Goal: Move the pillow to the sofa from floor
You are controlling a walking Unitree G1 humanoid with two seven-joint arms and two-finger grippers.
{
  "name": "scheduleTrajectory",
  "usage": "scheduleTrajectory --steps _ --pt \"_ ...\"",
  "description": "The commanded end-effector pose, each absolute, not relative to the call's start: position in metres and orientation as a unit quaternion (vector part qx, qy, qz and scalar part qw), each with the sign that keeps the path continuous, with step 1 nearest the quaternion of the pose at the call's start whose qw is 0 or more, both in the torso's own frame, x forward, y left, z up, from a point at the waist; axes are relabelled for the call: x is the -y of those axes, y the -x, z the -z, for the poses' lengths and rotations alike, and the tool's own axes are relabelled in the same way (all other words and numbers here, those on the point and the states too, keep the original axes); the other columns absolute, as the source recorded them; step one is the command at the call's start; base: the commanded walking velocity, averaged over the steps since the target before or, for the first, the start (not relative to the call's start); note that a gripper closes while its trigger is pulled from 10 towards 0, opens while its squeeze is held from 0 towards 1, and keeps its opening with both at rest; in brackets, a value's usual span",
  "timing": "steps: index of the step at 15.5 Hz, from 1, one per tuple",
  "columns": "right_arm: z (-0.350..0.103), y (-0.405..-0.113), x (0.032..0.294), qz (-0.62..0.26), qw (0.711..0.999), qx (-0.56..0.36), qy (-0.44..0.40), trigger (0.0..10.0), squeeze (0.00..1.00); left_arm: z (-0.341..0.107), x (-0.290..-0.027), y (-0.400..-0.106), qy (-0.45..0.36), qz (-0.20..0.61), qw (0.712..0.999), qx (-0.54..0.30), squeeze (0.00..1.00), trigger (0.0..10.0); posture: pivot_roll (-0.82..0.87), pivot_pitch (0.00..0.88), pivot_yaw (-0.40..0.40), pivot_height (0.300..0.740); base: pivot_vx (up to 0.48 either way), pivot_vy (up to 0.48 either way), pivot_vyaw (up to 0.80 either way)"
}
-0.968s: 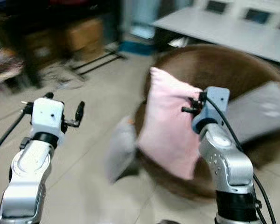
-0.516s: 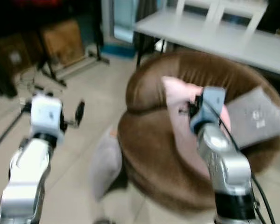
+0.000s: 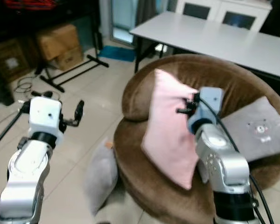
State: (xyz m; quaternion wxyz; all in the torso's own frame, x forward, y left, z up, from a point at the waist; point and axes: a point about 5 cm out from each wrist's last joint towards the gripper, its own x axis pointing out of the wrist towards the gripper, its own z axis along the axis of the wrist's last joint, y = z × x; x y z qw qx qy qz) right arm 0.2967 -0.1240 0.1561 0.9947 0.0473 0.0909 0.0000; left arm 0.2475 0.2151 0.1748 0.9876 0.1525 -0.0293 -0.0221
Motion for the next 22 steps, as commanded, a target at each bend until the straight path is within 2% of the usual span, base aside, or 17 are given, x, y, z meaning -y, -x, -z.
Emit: scheduleTrajectory --steps 1,6,8,12,19,22 --pt "-0.168 -0.298 0.135 0.018 0.997 -0.06 -0.044 10.0 0.0 -0.175 -0.209 -0.248 -0.15 0.038 0.987 0.03 0.0 10.0 0.01 0.0 -0.049 0.74 0.36 0.0 0.0" --pt "-0.169 -0.296 0.129 0.002 0.997 -0.062 -0.052 10.0 0.0 -0.174 -0.209 -0.245 -0.156 0.043 0.986 0.025 0.0 10.0 0.01 0.0 -0.051 0.74 0.348 0.0 0.0" --pt "-0.171 -0.297 0.125 -0.008 0.997 -0.063 -0.052 10.0 0.0 -0.171 -0.208 -0.243 -0.156 0.06 0.986 0.012 0.0 10.0 0.02 0.0 -0.055 0.74 0.0 0.0 0.0" --pt "-0.175 -0.302 0.117 -0.033 0.995 -0.082 -0.044 10.0 0.0 -0.168 -0.207 -0.232 -0.191 0.135 0.972 -0.015 0.0 10.0 0.04 0.0 -0.058 0.74 0.0 0.0 0.0" --pt "-0.178 -0.308 0.099 -0.077 0.987 -0.112 -0.09 10.0 0.0 -0.167 -0.206 -0.218 -0.195 0.24 0.949 -0.059 0.0 10.0 0.06 0.0 -0.058 0.74 0.0 0.0 0.0" --pt "-0.174 -0.328 0.109 -0.006 0.968 -0.131 -0.213 10.0 0.0 -0.171 -0.204 -0.214 -0.181 0.275 0.942 -0.065 0.0 10.0 0.07 0.0 -0.054 0.74 0.0 0.0 0.0"
